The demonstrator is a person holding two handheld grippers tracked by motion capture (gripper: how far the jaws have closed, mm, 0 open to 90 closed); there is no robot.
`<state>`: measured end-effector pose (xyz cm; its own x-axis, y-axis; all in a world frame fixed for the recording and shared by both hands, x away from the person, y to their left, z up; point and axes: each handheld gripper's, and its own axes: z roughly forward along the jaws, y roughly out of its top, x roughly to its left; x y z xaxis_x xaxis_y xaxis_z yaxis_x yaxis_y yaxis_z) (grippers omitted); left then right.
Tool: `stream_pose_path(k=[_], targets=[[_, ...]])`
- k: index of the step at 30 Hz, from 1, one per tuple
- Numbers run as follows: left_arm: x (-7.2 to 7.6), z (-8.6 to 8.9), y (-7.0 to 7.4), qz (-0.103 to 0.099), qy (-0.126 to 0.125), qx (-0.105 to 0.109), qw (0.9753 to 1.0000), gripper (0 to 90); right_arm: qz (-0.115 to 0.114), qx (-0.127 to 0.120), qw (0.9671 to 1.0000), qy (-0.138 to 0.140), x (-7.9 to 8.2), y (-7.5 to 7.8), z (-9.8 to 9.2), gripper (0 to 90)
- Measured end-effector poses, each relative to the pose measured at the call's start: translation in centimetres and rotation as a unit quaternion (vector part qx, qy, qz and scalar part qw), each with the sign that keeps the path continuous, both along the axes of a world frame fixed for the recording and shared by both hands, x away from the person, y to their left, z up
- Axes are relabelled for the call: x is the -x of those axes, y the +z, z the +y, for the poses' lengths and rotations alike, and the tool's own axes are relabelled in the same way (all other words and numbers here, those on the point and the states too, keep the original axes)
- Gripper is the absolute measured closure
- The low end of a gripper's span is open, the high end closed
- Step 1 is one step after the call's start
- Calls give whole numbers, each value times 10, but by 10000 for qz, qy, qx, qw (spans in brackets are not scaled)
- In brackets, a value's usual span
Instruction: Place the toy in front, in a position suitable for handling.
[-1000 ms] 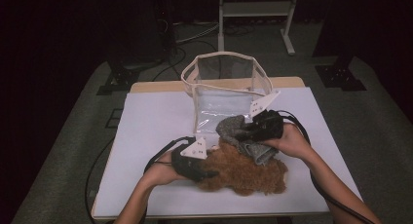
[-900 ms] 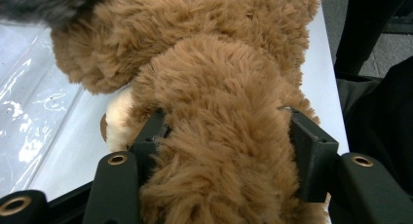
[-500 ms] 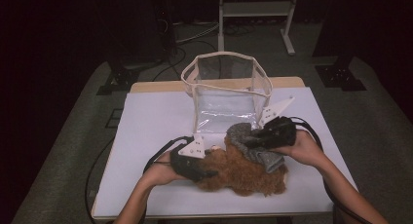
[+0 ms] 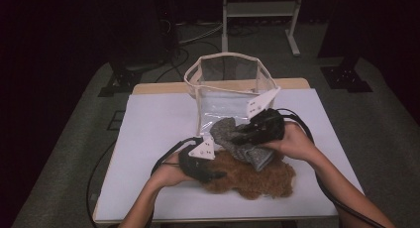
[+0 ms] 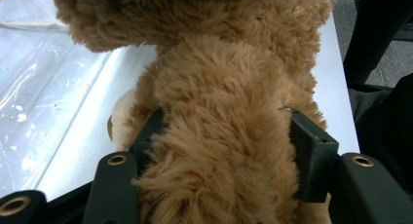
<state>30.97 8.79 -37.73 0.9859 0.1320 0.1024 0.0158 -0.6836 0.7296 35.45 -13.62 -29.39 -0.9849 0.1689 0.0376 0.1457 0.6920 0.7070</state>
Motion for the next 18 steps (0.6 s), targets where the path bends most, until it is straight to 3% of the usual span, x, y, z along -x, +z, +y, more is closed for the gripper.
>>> stream_pose_path(k=[3,7,9,13,16,18], targets=[[2,2,0,-58,-45,-37,10000,425,97,296,9995,8,-6,-13,11,773],[4,4,-1,-31,-20,39,10000,419,312,512,9982,-87,-10,-34,0,779],[4,4,-1,-34,14,43,10000,406,495,405,9977,-229,-11,-41,-13,781],[1,7,3,25,152,73,9999,325,584,182,9975,-355,-9,-47,-36,785],[-2,12,6,176,305,83,9993,260,521,183,9975,-437,-6,-50,-40,786],[-3,17,6,249,325,133,9991,268,477,189,9978,-431,-5,-49,-40,786]])
